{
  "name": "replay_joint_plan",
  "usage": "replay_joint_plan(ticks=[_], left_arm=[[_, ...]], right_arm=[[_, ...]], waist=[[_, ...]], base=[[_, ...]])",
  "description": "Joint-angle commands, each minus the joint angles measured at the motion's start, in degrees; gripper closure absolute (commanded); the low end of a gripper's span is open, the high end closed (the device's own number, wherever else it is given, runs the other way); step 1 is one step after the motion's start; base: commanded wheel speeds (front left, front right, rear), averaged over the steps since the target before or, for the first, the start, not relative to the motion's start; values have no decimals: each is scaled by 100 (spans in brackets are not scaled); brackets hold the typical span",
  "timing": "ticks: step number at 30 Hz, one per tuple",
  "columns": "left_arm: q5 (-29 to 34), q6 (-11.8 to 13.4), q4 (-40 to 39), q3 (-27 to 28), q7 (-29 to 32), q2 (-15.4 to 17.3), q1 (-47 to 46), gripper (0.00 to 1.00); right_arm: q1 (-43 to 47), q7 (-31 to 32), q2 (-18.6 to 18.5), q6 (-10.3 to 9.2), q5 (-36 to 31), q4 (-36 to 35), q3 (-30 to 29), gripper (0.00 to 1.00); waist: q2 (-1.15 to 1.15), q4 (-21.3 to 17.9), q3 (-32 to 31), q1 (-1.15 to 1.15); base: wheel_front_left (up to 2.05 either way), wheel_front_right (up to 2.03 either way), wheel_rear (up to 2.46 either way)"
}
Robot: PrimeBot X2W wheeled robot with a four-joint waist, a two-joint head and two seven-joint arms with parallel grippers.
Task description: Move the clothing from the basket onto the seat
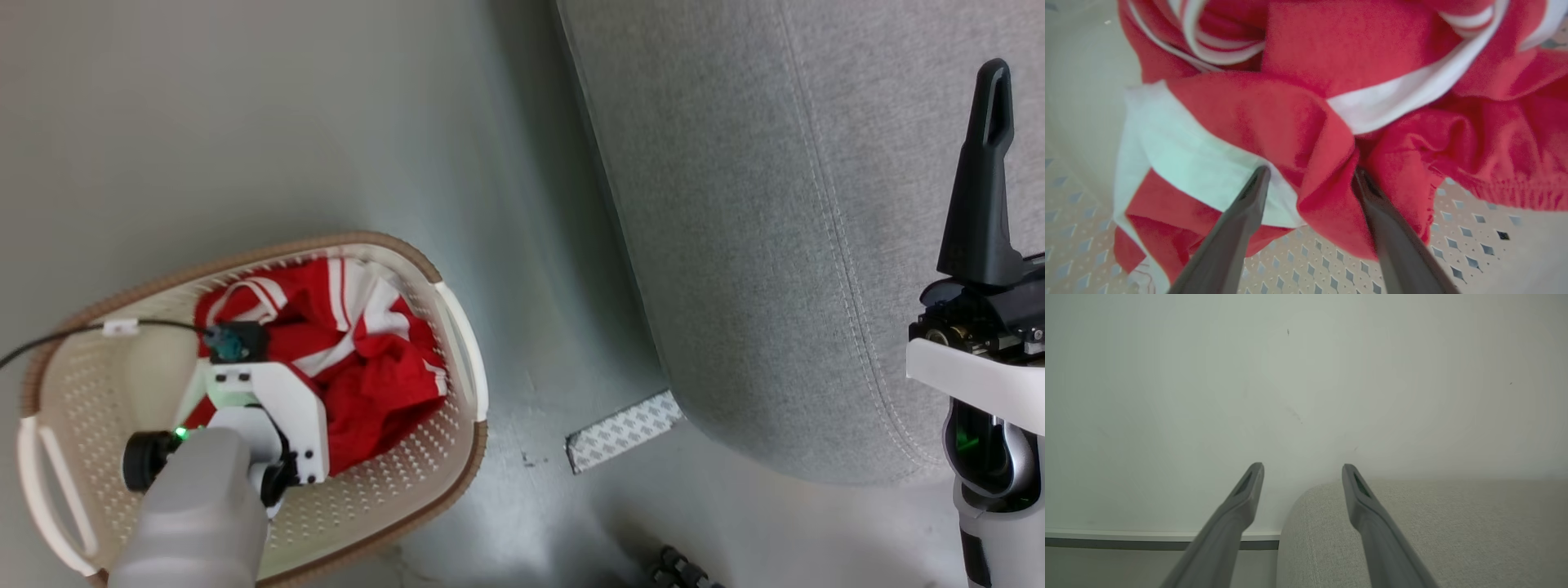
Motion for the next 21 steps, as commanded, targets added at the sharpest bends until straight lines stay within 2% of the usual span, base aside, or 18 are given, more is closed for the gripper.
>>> replay_joint_plan(ticks=[1, 5, 11, 16, 17, 18, 19, 21], left_arm=[[-8, -25, 17, -53, 128, 17, -95, 0], [81, 9, 24, -169, 326, 16, -266, 0], [41, 251, 32, -202, 198, 10, -371, 0], [-55, 184, 36, -199, 74, 61, -394, 0], [-65, 174, 36, -207, 32, 72, -398, 55], [-72, 159, 37, -215, 33, 80, -399, 92], [-87, 149, 37, -223, 14, 81, -396, 100], [-98, 121, 38, -237, -15, 97, -400, 100]], right_arm=[[-48, -20, 34, -12, 34, 15, -25, 0], [26, -20, 61, -12, 12, 6, -79, 0], [98, -20, 46, -12, -75, -131, 16, 0], [90, -20, 78, -12, -235, -183, 36, 0], [87, -20, 86, -12, -261, -182, 36, 0], [84, -20, 91, -12, -277, -173, 32, 0], [77, -20, 97, -12, -287, -156, 27, 0], [51, -20, 112, -12, -313, -131, 25, 0]], waist=[[0, -106, 228, -1], [0, -69, 413, -1], [0, -6, 563, -1], [0, 62, 628, -1], [0, 66, 632, -1], [0, 67, 632, -1], [0, 69, 628, -1], [0, 70, 619, -1]], base=[[0, 0, 0], [0, 0, 0], [9, 9, 9], [9, 9, 9], [0, 0, 0], [0, 0, 0], [0, 0, 0], [0, 0, 0]])
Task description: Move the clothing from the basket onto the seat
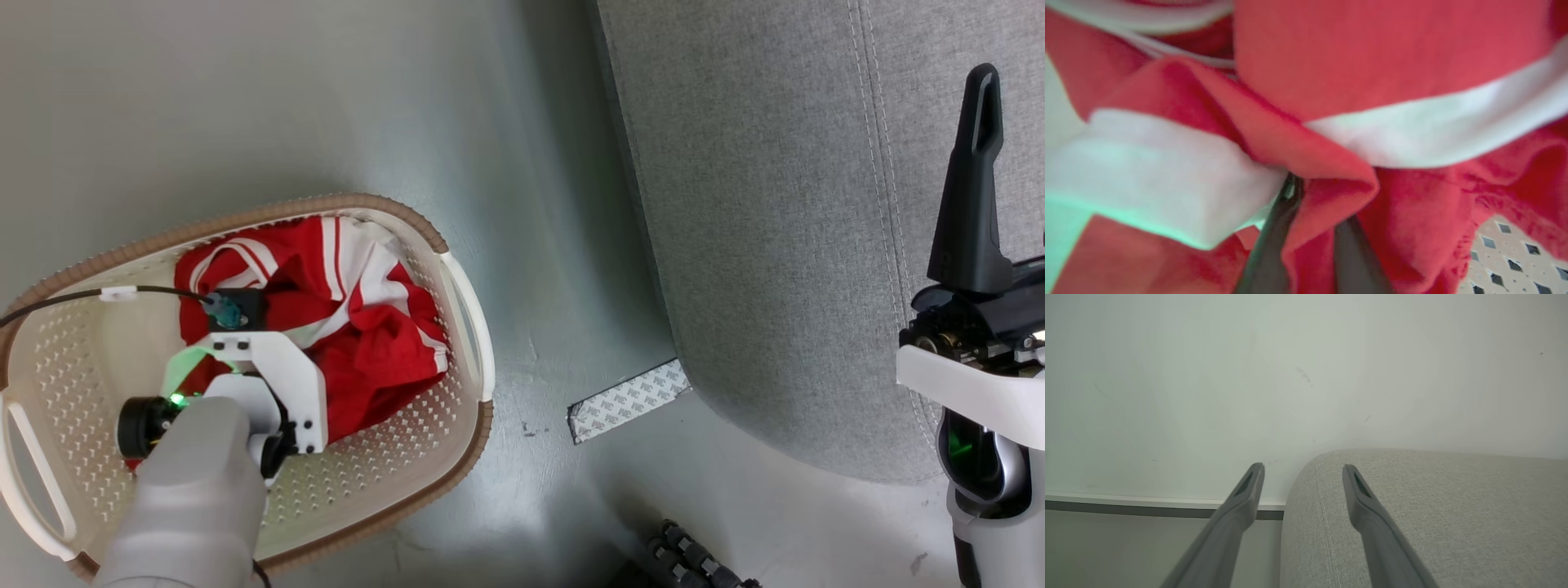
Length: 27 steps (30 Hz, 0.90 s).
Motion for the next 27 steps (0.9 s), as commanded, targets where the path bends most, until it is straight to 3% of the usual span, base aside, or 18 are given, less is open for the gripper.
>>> replay_joint_plan(ticks=[1, 13, 27], left_arm=[[-96, -21, 17, -8, -87, 80, -56, 100], [-302, -134, 16, 43, -378, 84, 159, 100], [-855, -473, 11, 43, -1194, -431, 936, 100]], right_arm=[[-27, -19, 22, -12, -79, 22, 1, 0], [-211, -20, 54, -12, -101, 191, 88, 0], [181, -19, -345, -12, -311, 456, -39, 0]], waist=[[0, -1, -9, 0], [0, -73, -434, 0], [0, 745, -2285, 0]], base=[[0, 0, 0], [0, 0, 0], [0, 0, 0]])
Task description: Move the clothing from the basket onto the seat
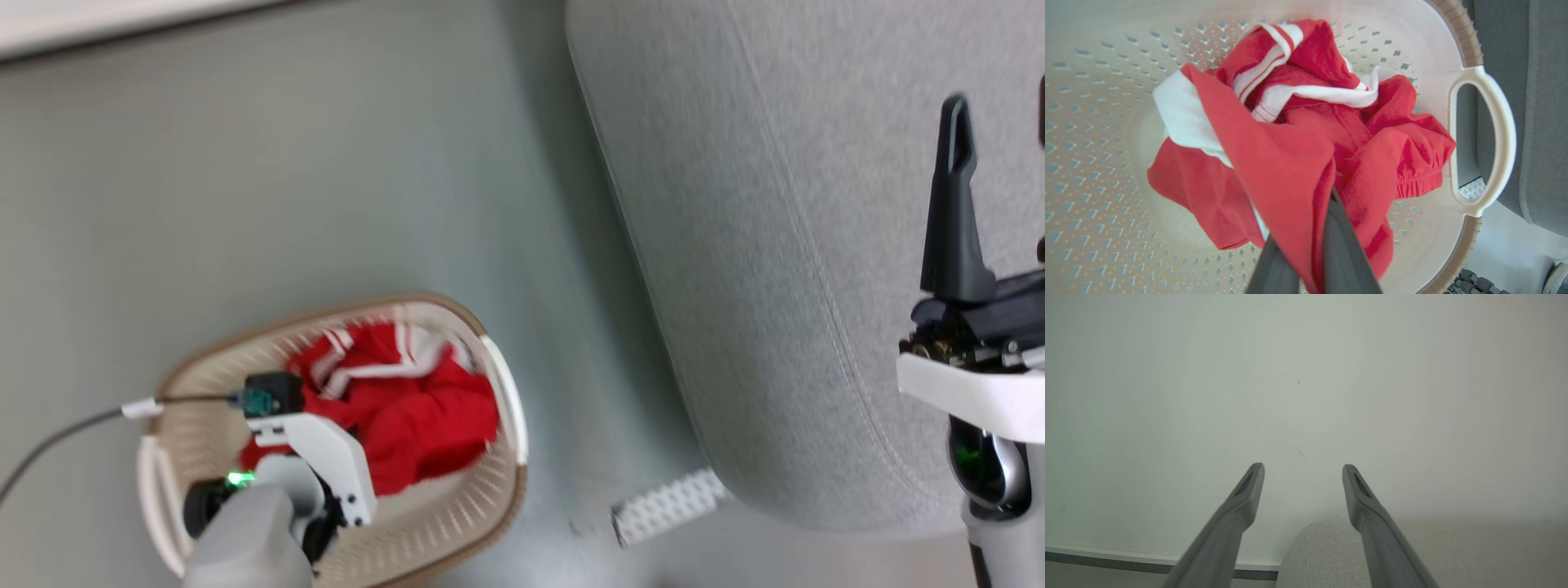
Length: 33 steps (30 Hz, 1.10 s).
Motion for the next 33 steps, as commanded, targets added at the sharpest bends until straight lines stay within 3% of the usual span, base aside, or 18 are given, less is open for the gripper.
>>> replay_joint_plan(ticks=[1, 7, 13, 18, 26, 33], left_arm=[[-131, -30, -10, -48, -135, -53, 172, 100], [-403, -43, -311, -432, -431, -151, 502, 100], [-1220, -40, -1171, -1336, -545, -161, 1073, 100], [-1689, -41, -1683, -1747, -820, -161, 1329, 100], [-2001, -40, -2559, -2075, -1087, 28, 1397, 100], [-1901, 33, -3721, -2087, -1134, 303, 1273, 100]], right_arm=[[149, -19, -111, -12, -57, 55, -19, 0], [369, -19, -282, -12, -50, 182, -50, 0], [673, -19, -422, -12, -20, 369, 26, 0], [938, -19, -487, -12, -1, 489, 25, 0], [1330, -19, -535, -12, 34, 606, 38, 0], [1613, -19, -477, -12, 63, 690, 124, 0]], waist=[[0, 463, -716, 0], [0, 825, -1382, 0], [0, 1228, -2165, 0], [0, 1488, -2704, 0], [0, 1719, -3225, 0], [0, 1779, -3501, 0]], base=[[0, 0, 0], [0, 0, 0], [0, 0, 0], [0, 0, 0], [0, 0, 0], [0, 0, 0]])
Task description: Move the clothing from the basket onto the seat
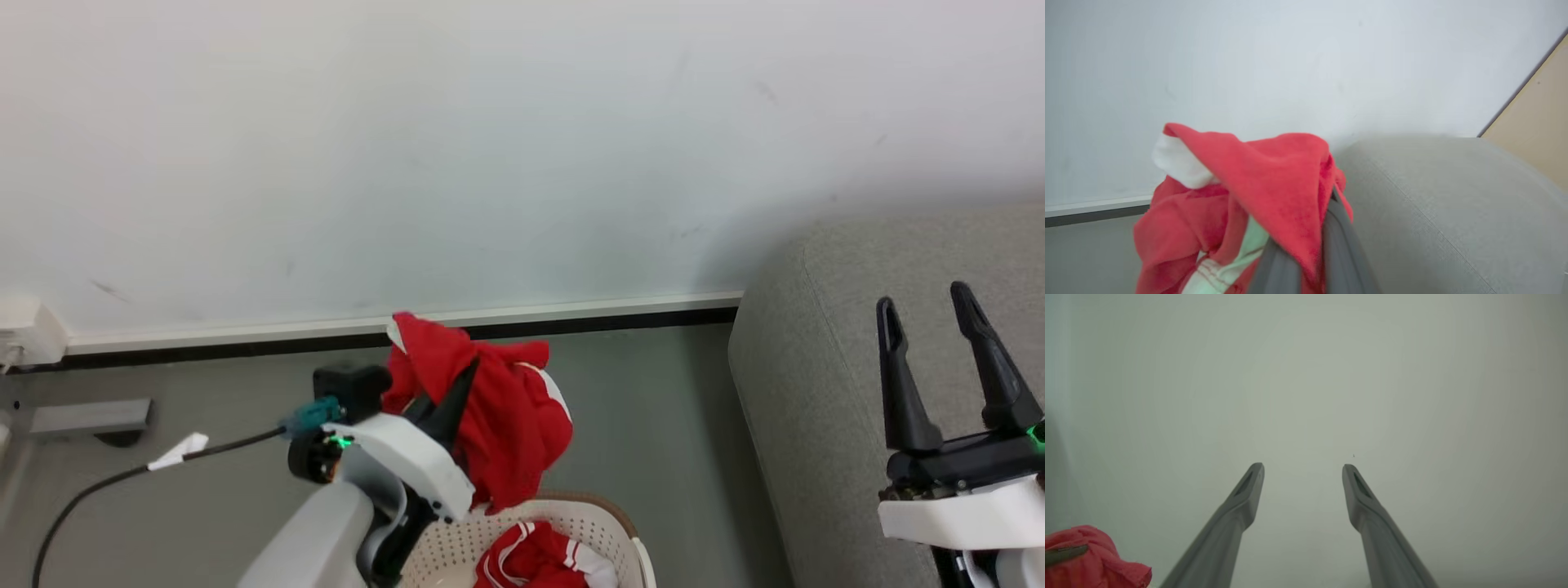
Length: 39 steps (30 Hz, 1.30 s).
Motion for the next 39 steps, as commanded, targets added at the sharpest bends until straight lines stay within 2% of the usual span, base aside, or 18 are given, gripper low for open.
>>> replay_joint_plan(ticks=[1, 8, 12, 18, 25, 28, 34, 39], left_arm=[[61, 57, -207, 10, 37, 81, -68, 100], [252, 273, -1543, -3, 323, 419, -293, 100], [336, 335, -2014, -31, 501, 517, -435, 100], [302, 411, -2265, -82, 668, 432, -559, 100], [286, 434, -2202, -140, 656, 347, -663, 100], [274, 418, -2135, -161, 649, 325, -710, 100], [273, 381, -1995, -210, 649, 276, -821, 100], [283, 364, -1932, -272, 632, 221, -895, 100]], right_arm=[[95, -18, -9, -12, 16, 19, 17, 0], [234, -18, 45, -12, 69, 100, 204, 0], [261, -17, 56, -12, 86, 154, 339, 0], [220, -17, -33, -12, 175, 161, 617, 0], [109, -17, -194, -12, 245, 158, 943, 0], [41, -18, -298, -12, 291, 185, 1329, 0], [-275, -18, -631, -12, 593, 340, 2556, 0], [-783, -17, -703, -12, 935, 731, 3407, 0]], waist=[[0, 24, -65, 2], [0, 22, -159, 2], [0, 19, -192, 2], [0, 32, -199, 2], [0, 91, -188, 2], [0, 126, -188, 2], [0, 185, -193, 2], [0, 237, -183, 2]], base=[[0, 0, 0], [0, 0, 0], [0, 0, 0], [0, 0, 0], [0, 0, 0], [0, 0, 0], [0, 0, 0], [0, 0, 0]])
